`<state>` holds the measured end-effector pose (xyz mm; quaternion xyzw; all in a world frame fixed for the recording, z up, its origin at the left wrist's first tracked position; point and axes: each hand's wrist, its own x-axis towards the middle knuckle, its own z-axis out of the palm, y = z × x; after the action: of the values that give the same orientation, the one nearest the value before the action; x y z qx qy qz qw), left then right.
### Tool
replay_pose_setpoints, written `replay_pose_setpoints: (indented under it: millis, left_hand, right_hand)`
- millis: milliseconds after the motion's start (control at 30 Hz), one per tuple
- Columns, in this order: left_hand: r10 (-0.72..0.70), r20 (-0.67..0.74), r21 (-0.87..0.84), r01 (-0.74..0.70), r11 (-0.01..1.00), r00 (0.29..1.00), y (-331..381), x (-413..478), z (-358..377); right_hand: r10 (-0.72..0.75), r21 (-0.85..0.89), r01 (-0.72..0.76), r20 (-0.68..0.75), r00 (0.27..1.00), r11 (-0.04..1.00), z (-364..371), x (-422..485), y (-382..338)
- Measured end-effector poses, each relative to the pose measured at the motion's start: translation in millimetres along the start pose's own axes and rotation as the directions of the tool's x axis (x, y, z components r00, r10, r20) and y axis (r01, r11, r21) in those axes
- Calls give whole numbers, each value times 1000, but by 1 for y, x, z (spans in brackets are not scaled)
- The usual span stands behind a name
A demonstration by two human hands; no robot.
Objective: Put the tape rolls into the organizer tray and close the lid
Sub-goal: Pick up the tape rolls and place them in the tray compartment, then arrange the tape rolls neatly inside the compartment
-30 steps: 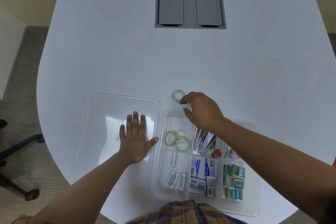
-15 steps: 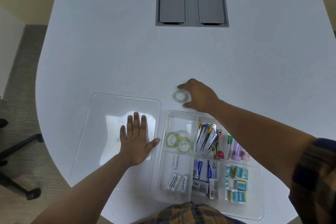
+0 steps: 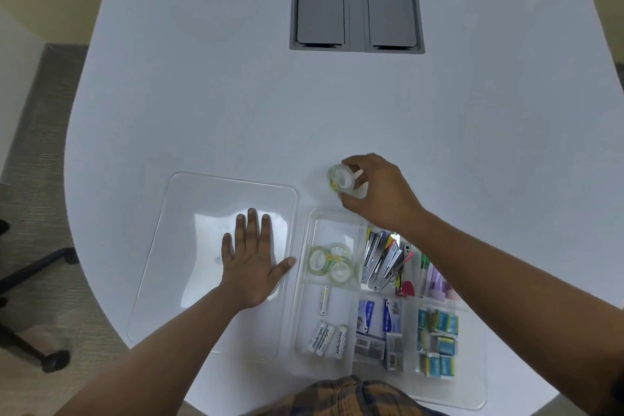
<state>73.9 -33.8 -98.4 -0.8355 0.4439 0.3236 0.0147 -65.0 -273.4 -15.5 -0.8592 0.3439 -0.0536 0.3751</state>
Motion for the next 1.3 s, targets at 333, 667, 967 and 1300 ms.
replay_pose_setpoints:
  millis: [333, 667, 967, 1300]
  left_hand:
    - [-11, 1, -10, 11, 1000, 1000, 1, 0, 0]
    - [-13, -10, -13, 13, 1000, 1000, 0, 1, 2]
    - [-1, -24, -25, 1, 1000, 1000, -1, 1, 3]
    - [2, -68, -38, -4, 999, 998, 1, -1, 3]
  right_hand:
    - [82, -275, -37, 153, 985, 961, 21, -76, -5]
    - [135, -405, -20, 257, 957, 914, 40, -83, -3]
    - [103, -348, -22, 218, 971, 937, 39, -92, -2]
    - [17, -324, 42, 178, 984, 945, 36, -114, -2]
